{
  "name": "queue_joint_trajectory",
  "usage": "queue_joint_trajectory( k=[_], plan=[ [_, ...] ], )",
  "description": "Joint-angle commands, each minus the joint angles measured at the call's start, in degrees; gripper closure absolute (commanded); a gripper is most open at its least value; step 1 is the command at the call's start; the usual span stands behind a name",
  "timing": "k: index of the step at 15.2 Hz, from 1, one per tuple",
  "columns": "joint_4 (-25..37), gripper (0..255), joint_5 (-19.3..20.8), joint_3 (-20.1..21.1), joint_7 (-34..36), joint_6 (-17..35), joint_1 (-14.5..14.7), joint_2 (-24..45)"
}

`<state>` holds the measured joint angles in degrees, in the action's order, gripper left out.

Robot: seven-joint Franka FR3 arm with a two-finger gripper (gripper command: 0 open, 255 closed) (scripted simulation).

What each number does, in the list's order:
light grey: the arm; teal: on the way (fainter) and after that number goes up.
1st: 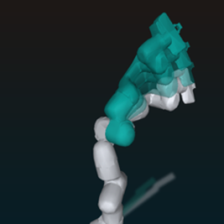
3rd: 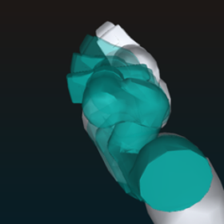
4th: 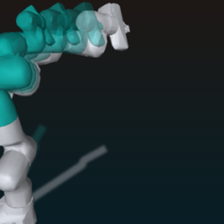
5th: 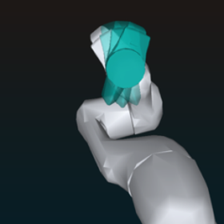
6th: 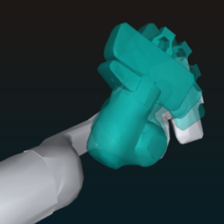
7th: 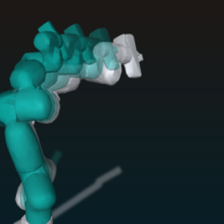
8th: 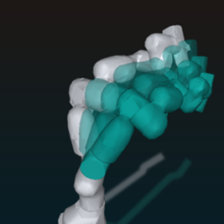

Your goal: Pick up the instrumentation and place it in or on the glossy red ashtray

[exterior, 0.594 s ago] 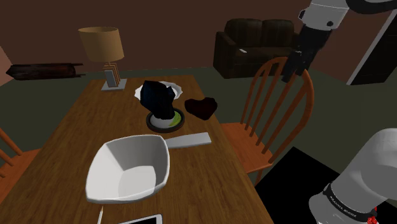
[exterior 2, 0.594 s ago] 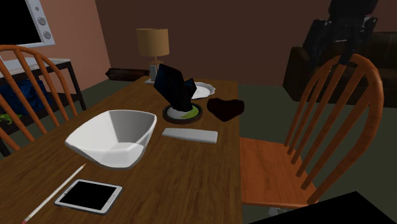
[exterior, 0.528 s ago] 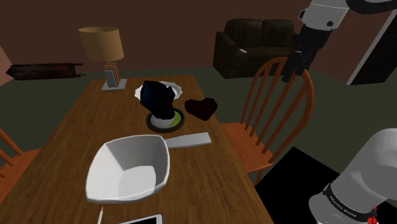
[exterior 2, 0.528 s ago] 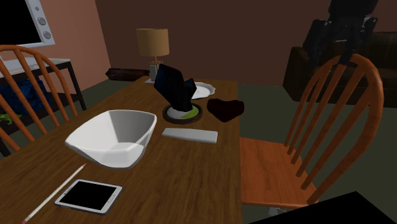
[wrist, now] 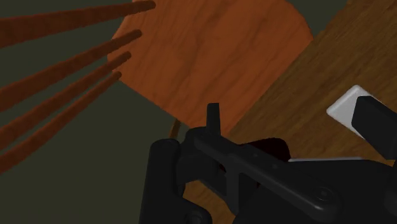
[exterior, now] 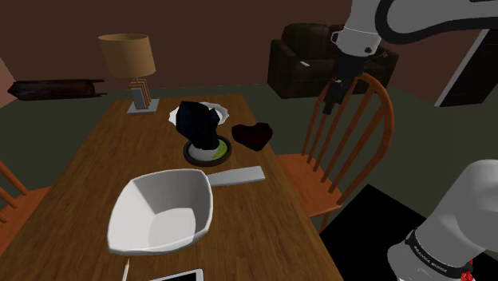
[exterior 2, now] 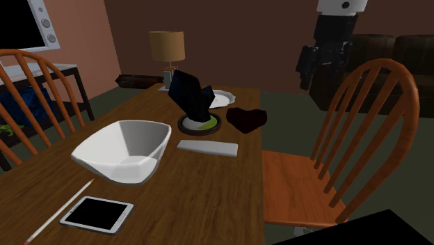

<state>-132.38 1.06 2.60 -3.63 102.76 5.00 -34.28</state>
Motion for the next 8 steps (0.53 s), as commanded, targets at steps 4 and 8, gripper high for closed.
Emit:
queue_joint_trajectory(
  k=[4,8],
  plan=[
    [3.3,0,-0.3,0.9,-5.5,5.9,2.9,9.9],
    [6.1,0,-0.5,2.0,-9.7,9.8,5.0,17.2]
  ],
)
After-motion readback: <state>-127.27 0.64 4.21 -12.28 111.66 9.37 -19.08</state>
